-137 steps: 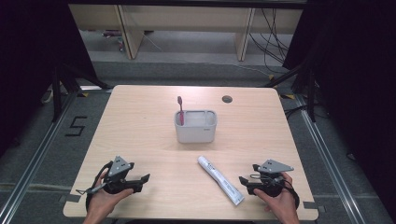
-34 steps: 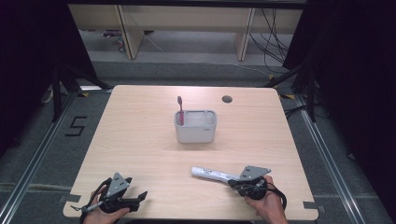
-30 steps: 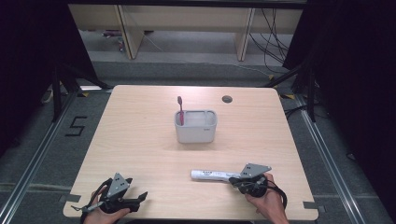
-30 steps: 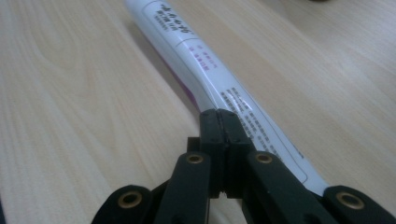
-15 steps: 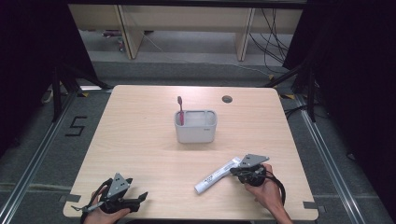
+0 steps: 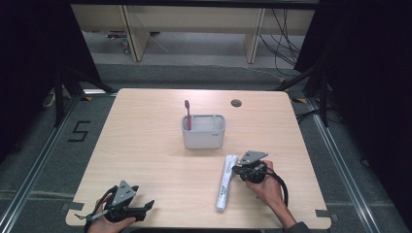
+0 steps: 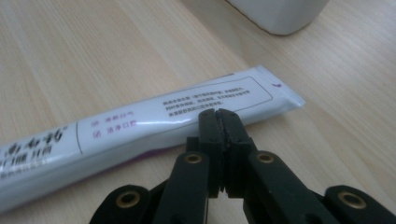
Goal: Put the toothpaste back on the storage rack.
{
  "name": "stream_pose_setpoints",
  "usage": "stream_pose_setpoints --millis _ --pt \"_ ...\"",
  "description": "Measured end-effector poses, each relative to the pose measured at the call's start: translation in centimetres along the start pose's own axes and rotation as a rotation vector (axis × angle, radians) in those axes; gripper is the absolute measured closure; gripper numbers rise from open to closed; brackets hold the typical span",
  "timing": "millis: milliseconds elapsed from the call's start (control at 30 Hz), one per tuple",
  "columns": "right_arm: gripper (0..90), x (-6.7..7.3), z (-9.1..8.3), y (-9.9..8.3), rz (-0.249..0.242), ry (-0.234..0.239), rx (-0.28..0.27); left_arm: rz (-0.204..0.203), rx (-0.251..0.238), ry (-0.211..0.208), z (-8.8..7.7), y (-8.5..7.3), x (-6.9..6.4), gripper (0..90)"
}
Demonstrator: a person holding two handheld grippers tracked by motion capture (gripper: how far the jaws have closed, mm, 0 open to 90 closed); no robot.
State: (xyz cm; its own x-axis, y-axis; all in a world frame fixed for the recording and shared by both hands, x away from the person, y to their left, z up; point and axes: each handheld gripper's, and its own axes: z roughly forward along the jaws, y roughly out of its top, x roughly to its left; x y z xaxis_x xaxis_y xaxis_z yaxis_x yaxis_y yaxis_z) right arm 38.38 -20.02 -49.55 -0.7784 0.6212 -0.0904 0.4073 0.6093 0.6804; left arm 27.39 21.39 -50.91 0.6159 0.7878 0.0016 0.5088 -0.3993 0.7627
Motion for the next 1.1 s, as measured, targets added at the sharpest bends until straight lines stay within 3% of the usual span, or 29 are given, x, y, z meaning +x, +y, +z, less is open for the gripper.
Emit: stream_pose_setpoints --millis 100,200,300,400,467,567,600,700,800,833,900,933,967,1000,1067,1100 --pt "88.9 0.2 0.4 0.4 0.017 0.015 0.031 0.016 0.009 0.001 -0.1 0.0 0.1 23.5" --pt "88.6 0.1 1.1 0.9 -0.018 0.019 0.012 0.002 -0.016 -0.003 0.0 0.0 0.0 23.5" --pt "87.7 0.2 1.3 1.3 -0.008 0.018 0.021 0.017 0.011 -0.004 -0.1 0.0 0.1 23.5" --pt "85.7 0.1 1.1 1.6 -0.025 0.034 0.022 0.0 -0.007 -0.003 0.0 0.0 0.0 23.6" --pt "83.8 0.2 1.0 1.6 -0.006 0.029 0.01 0.019 0.014 -0.005 -0.2 0.0 0.0 23.6" --pt "71.5 0.2 0.6 1.8 0.028 0.022 0.013 0.001 -0.015 -0.005 0.0 0.0 0.0 23.6" --pt "66.0 0.1 0.5 1.8 0.028 0.031 0.034 0.001 -0.004 -0.003 0.0 0.0 0.0 23.6" --pt "50.9 0.4 0.0 1.9 0.073 -0.015 0.044 0.014 0.004 -0.004 -0.1 0.0 0.0 23.6" --pt "42.8 0.6 -0.8 2.3 0.112 -0.012 0.059 0.012 0.004 -0.001 0.1 -0.1 0.0 23.5" --pt "40.2 1.0 -0.9 2.4 0.156 -0.013 0.049 0.015 0.011 -0.007 0.0 -0.1 0.0 23.5" --pt "37.5 1.2 -1.4 2.8 0.14 0.003 0.069 0.049 0.031 0.002 -0.1 0.0 0.3 23.5" --pt "35.7 1.4 -1.5 3.0 0.143 0.004 0.072 0.01 -0.001 0.007 0.1 0.0 0.0 23.6" --pt "34.5 1.9 -1.5 3.1 0.175 0.013 0.072 0.009 0.002 0.002 0.0 0.0 0.0 23.6" --pt "34.4 1.8 -1.5 3.2 0.146 0.012 0.09 0.015 0.013 0.001 -0.1 0.0 0.0 23.6" --pt "34.2 2.6 -1.1 3.2 0.164 0.016 0.096 0.022 0.003 0.006 0.0 0.0 0.2 23.6" --pt "34.0 2.7 -1.3 3.4 0.169 0.024 0.116 0.005 -0.009 0.01 0.1 0.0 0.1 23.6"
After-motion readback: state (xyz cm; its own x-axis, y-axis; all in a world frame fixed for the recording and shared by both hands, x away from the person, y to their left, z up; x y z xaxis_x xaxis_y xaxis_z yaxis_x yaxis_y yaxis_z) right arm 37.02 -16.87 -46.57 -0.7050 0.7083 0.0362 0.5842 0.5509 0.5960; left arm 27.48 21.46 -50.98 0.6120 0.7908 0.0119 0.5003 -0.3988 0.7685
